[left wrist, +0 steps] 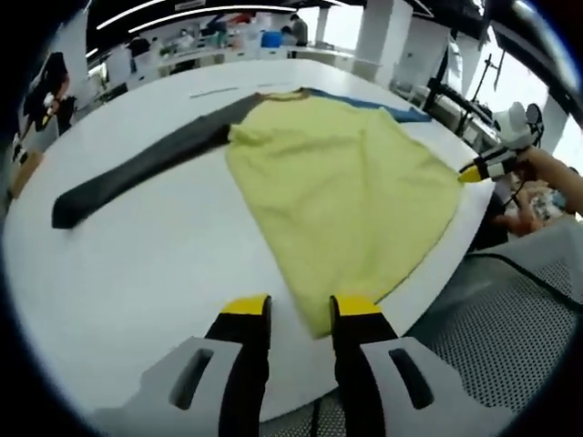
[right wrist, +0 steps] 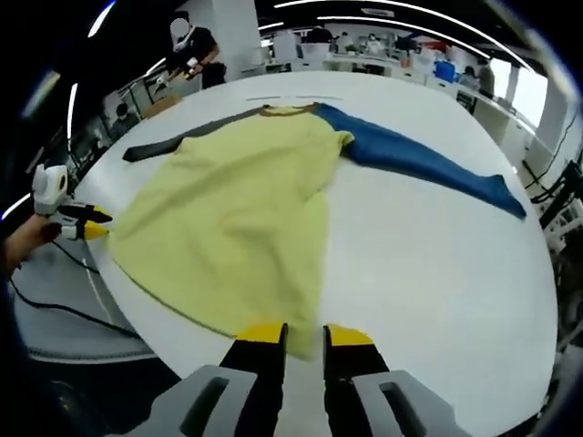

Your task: Fold the garment on the visible template until the final outline fits inside the template.

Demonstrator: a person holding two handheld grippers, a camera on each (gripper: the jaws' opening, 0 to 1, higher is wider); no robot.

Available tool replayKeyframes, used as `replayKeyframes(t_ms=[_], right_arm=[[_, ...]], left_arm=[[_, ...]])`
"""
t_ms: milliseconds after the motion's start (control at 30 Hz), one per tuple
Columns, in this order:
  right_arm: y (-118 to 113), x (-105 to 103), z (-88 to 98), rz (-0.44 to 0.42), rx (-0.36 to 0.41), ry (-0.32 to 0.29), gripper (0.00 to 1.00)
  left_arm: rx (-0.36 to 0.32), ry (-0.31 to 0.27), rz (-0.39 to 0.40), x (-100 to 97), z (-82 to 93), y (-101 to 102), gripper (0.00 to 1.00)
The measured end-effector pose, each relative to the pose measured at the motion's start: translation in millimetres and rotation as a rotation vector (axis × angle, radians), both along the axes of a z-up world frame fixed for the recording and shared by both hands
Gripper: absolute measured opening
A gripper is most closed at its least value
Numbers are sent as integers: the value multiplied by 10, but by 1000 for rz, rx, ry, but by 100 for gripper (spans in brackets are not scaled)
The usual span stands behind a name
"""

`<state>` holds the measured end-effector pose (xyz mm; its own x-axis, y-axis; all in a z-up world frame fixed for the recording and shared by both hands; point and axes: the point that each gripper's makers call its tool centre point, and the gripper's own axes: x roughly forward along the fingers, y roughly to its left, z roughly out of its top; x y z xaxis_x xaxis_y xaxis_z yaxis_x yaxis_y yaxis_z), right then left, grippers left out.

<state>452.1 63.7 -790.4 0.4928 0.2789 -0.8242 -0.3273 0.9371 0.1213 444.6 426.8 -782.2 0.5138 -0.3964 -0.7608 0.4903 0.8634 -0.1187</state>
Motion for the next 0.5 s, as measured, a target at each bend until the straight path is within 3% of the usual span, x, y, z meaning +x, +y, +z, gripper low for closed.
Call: replayKeyframes(t_ms=[267, 500], right_arm=[[27, -3, 36, -48, 55, 19, 10], [16, 29, -6, -63, 24, 32, 2]], left_arm=[[-11, 42, 35, -47, -56, 18, 16], [2, 54, 8, -86, -66, -17, 12]])
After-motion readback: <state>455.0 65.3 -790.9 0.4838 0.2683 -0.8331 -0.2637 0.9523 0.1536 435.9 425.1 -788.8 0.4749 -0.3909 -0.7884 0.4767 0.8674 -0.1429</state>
